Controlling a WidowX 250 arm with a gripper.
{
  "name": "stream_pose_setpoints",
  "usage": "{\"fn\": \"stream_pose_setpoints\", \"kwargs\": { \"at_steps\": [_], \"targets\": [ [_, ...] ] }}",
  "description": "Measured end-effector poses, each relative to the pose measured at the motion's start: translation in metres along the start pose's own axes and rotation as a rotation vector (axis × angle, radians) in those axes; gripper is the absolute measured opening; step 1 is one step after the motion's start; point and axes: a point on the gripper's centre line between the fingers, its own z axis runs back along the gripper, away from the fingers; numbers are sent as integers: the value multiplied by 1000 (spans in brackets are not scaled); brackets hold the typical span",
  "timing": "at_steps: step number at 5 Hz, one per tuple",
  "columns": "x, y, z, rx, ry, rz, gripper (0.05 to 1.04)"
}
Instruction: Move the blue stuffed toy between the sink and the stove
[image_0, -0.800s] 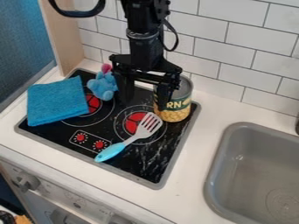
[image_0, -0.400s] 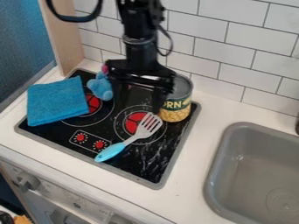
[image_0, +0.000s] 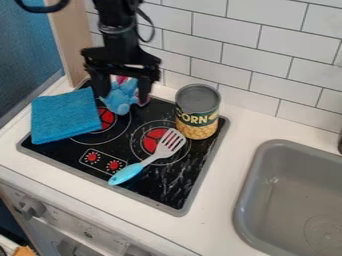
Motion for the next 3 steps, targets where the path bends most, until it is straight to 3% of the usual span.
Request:
{"fn": "stream_pose_setpoints", "kwargs": {
  "at_steps": [1, 2, 3],
  "targets": [
    [27, 23, -12, 21, -12, 54, 999],
    [48, 32, -32, 8, 2, 84, 999],
    [59, 34, -58, 37, 43, 91, 999]
  ]
}}
